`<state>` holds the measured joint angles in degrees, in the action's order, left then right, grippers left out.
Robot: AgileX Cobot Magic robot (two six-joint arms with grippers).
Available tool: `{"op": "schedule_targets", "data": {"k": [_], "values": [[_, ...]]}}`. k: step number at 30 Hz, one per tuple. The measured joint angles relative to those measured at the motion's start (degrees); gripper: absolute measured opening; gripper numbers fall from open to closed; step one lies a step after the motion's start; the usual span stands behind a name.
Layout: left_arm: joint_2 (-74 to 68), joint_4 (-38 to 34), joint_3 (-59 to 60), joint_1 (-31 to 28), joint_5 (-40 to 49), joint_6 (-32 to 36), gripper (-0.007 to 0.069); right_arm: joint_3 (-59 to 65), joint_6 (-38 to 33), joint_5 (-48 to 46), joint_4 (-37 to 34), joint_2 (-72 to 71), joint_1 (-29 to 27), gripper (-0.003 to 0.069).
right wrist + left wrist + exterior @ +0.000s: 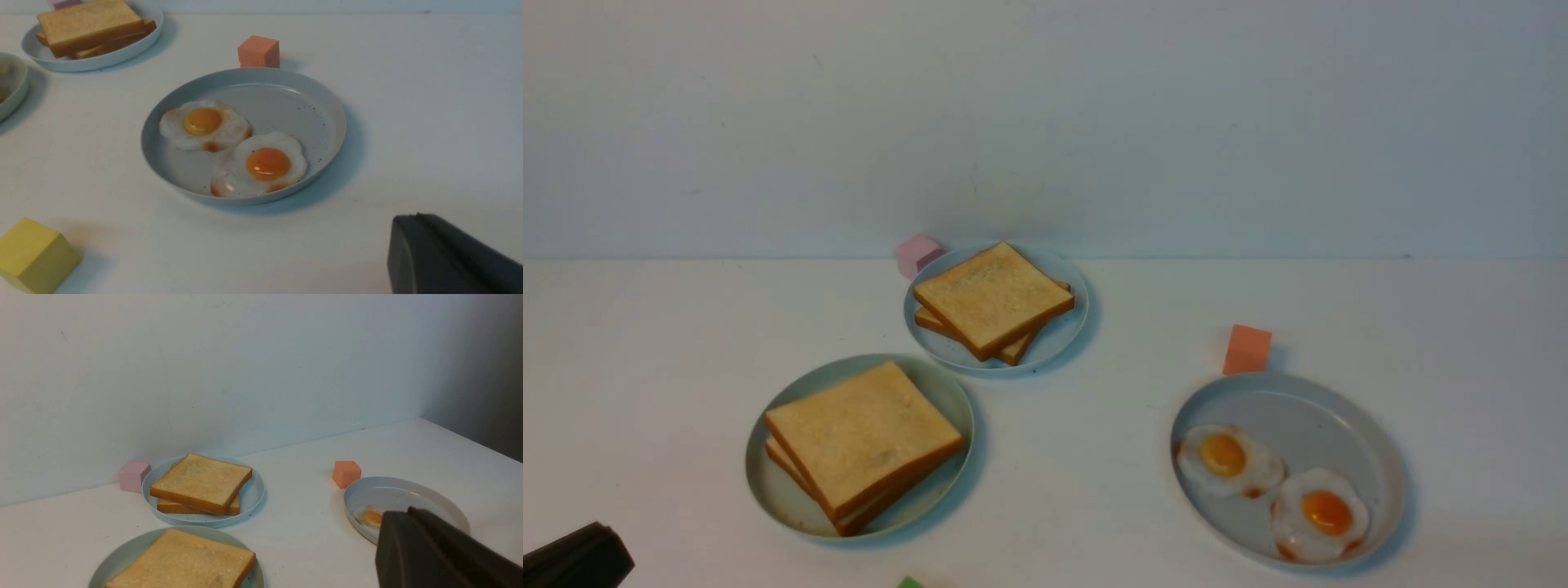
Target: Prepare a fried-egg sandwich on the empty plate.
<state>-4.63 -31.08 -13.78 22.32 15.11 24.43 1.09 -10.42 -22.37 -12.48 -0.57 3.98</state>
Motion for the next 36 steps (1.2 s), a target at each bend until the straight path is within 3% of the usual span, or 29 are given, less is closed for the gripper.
{"op": "schedule_targets", "data": {"k": [8, 10, 14, 16, 18, 20, 25, 36], "values": [[0.0, 0.8, 1.4, 0.0, -3.8, -1.3, 0.0008, 0.0, 0.0, 0.0, 0.0, 0.0, 0.0, -0.0003], [0.2, 3.6, 3.2, -1.1, -8.5, -4.7, -0.0013, 0.0, 0.0, 0.0, 0.0, 0.0, 0.0, -0.0001], [3.4, 14.0, 8.0, -10.5, -12.2, -15.7, -0.0013, 0.0, 0.0, 0.0, 0.0, 0.0, 0.0, 0.0001], [4.3, 16.2, 9.3, -13.3, -11.8, -18.8, -0.0013, 0.0, 0.0, 0.0, 0.0, 0.0, 0.0, 0.0002], [5.2, 21.0, 13.3, -19.8, -9.3, -27.2, -0.0013, 0.0, 0.0, -0.1, 0.0, -0.1, 0.0, 0.0003], [5.3, 23.8, 14.9, -22.5, -4.5, -32.2, -0.0013, 0.0, 0.0, -0.1, 0.0, 0.0, 0.0, 0.0003], [5.3, 27.4, 15.6, -25.2, 6.7, -41.1, -0.0013, 0.0, 0.0, -0.1, 0.0, -0.1, 0.0, 0.0007], [5.3, 27.6, 15.6, -25.2, 7.0, -43.5, -0.0013, 0.0, 0.0, -0.1, 0.0, -0.1, 0.0, 0.0016]]}}
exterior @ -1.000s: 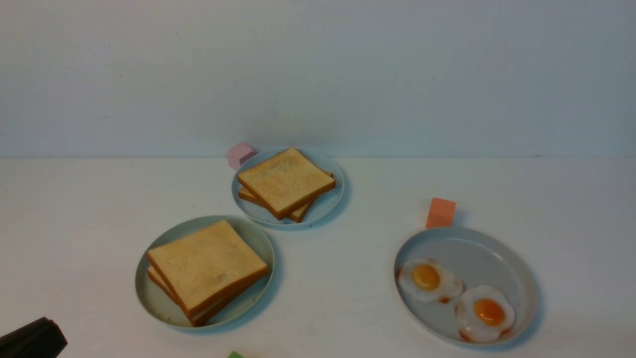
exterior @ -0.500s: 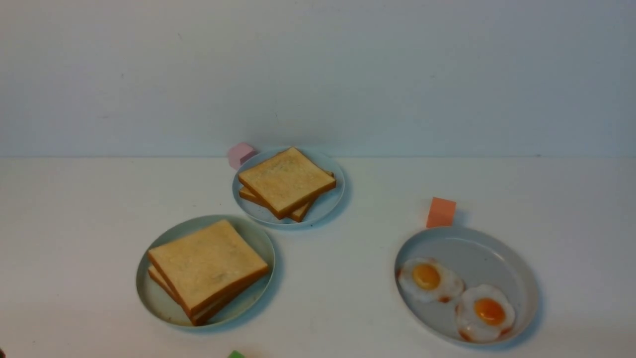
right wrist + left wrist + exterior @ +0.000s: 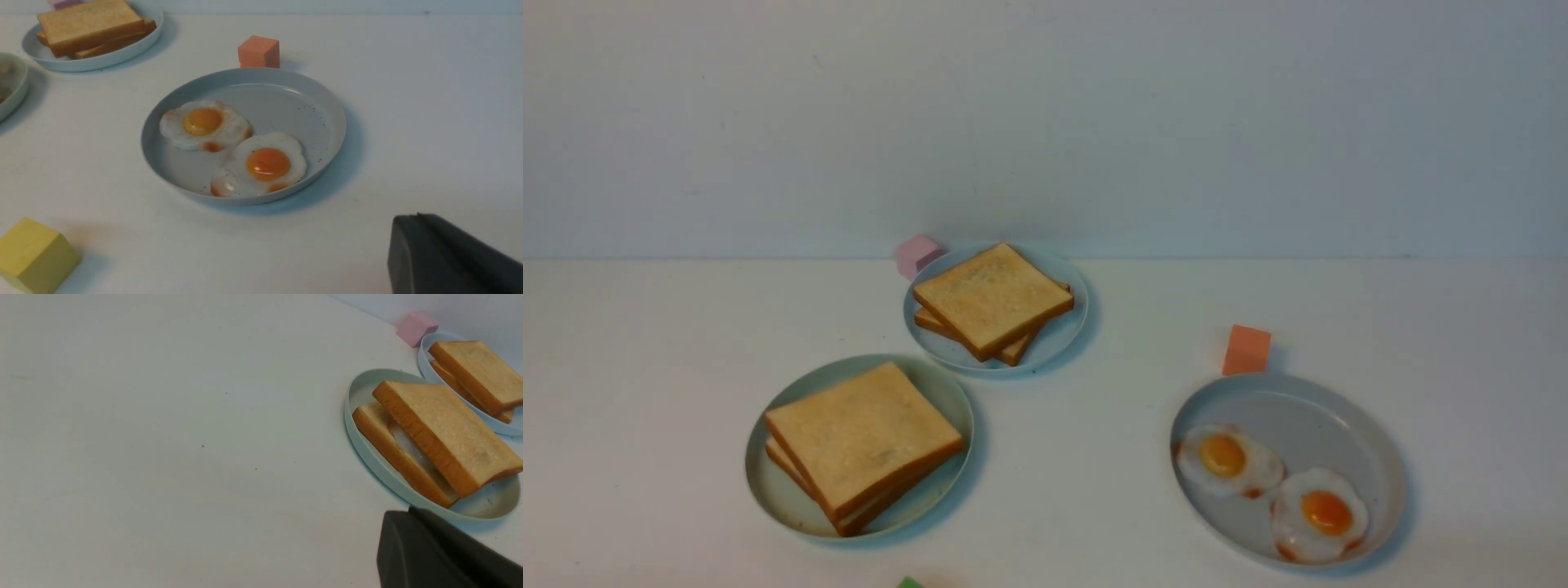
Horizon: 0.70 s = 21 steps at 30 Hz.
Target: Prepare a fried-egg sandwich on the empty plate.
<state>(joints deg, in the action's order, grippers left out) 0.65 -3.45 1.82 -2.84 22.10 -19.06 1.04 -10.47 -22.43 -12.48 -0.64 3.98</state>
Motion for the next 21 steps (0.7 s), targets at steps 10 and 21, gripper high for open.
{"op": "schedule_targets", "data": {"k": [10, 21], "values": [[0.0, 0.0, 0.0, 0.0, 0.0, -0.1, -0.0013, 0.0, 0.0, 0.0, 0.0, 0.0, 0.0, 0.0026], [0.0, 0.1, 0.0, 0.0, 0.0, -0.1, -0.0013, 0.0, -0.1, 0.0, 0.0, 0.0, 0.0, 0.0038]]}}
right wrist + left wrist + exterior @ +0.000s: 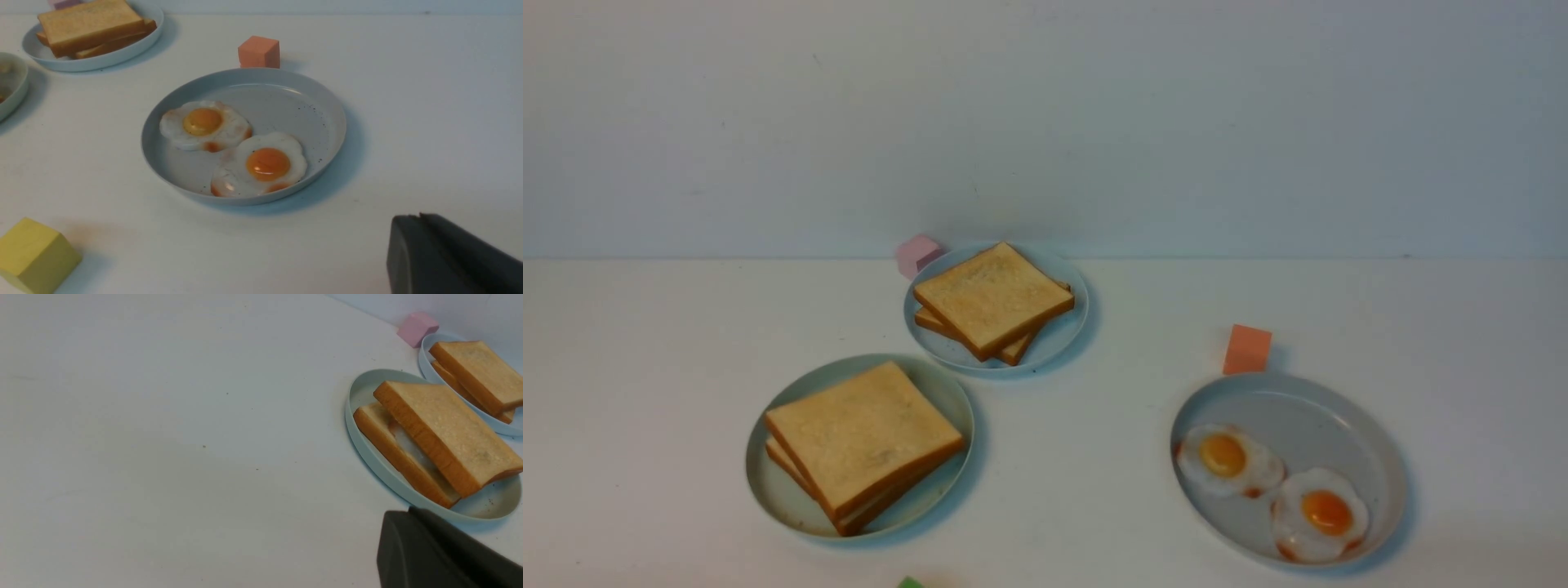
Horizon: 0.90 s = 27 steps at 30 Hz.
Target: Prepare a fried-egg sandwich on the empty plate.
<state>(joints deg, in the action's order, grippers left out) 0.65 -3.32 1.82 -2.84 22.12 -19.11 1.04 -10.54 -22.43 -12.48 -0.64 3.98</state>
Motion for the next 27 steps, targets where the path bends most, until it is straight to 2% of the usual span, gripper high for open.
{"op": "schedule_targets", "data": {"k": [27], "values": [[0.0, 0.0, 0.0, 0.0, 0.0, -0.1, -0.0002, 0.0, 0.0, 0.0, 0.0, 0.0, 0.0, 0.0039]]}}
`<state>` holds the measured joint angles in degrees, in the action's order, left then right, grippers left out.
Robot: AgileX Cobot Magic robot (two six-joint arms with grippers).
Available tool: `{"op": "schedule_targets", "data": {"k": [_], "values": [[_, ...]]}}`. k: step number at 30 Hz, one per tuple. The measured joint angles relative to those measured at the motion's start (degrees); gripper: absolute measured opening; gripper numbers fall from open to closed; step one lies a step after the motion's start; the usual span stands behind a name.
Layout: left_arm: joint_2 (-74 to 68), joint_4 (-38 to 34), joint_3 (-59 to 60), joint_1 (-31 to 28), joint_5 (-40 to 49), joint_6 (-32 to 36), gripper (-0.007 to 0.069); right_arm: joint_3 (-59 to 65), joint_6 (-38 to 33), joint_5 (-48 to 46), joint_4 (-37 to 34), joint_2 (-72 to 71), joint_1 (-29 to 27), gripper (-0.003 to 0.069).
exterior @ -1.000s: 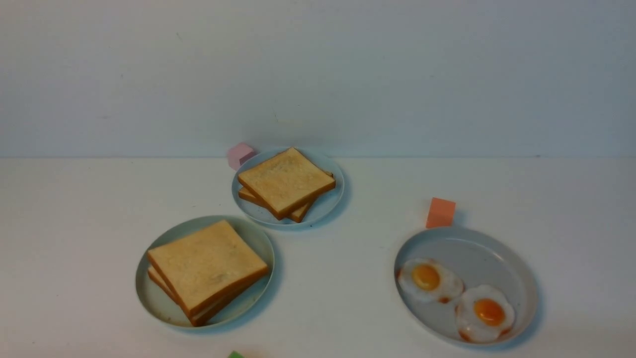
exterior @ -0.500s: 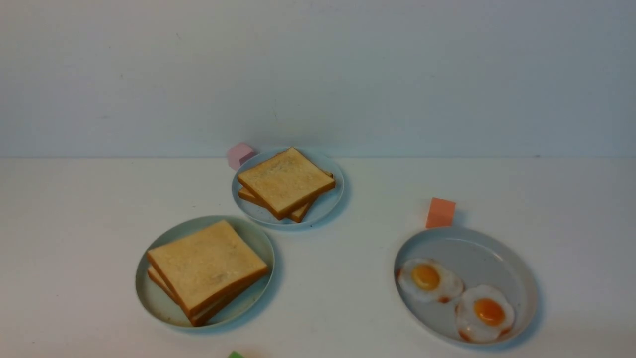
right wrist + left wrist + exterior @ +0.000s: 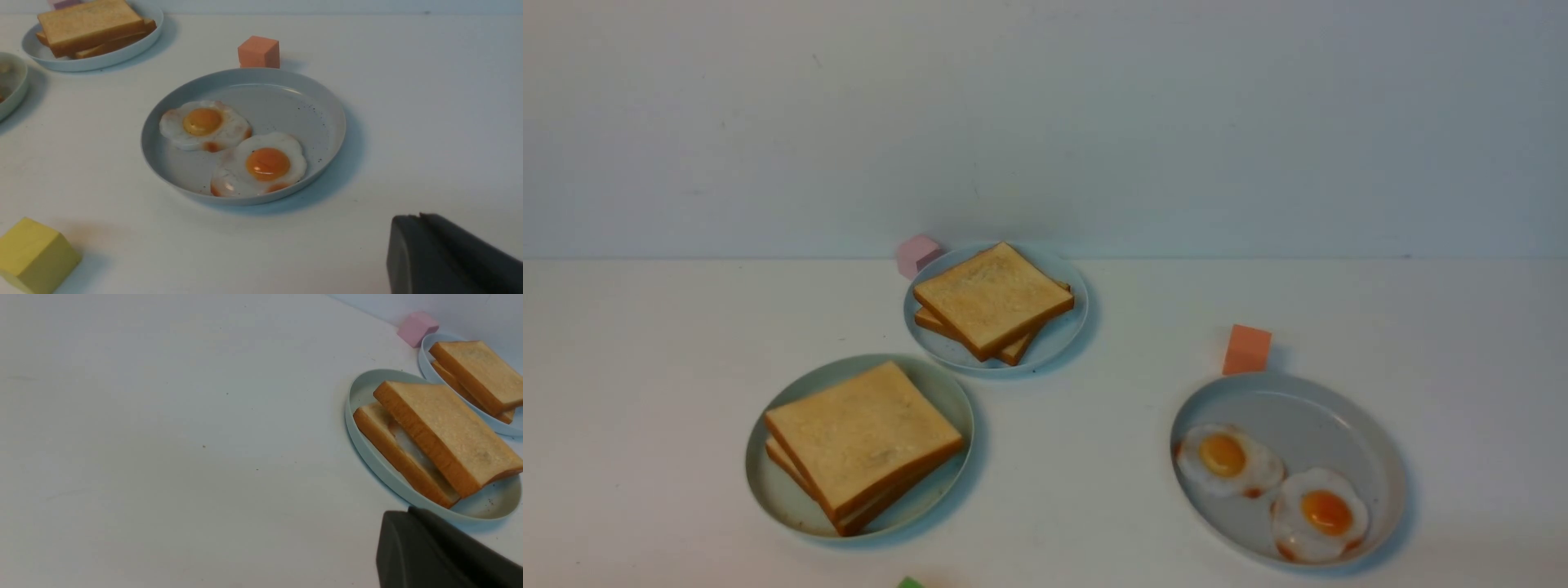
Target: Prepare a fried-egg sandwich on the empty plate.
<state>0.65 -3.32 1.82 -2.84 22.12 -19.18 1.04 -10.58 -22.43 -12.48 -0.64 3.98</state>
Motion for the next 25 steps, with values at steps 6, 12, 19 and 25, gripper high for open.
{"op": "schedule_targets", "data": {"k": [6, 12, 19, 25], "values": [[0.0, 0.0, 0.0, 0.0, 0.0, -0.1, 0.0004, 0.0, 0.0, 0.0, 0.0, 0.0, 0.0, 0.0048], [0.0, 0.0, 0.0, 0.0, 0.0, -0.1, 0.0008, 0.0, 0.0, 0.0, 0.0, 0.0, 0.0, 0.0057], [0.0, 0.0, 0.0, 0.0, 0.0, -0.1, 0.0017, 0.0, 0.0, 0.0, 0.0, 0.0, 0.0, 0.0068], [0.0, 0.0, 0.0, 0.0, 0.0, -0.1, 0.002, 0.0, 0.0, 0.0, 0.0, 0.0, 0.0, 0.0076]]}}
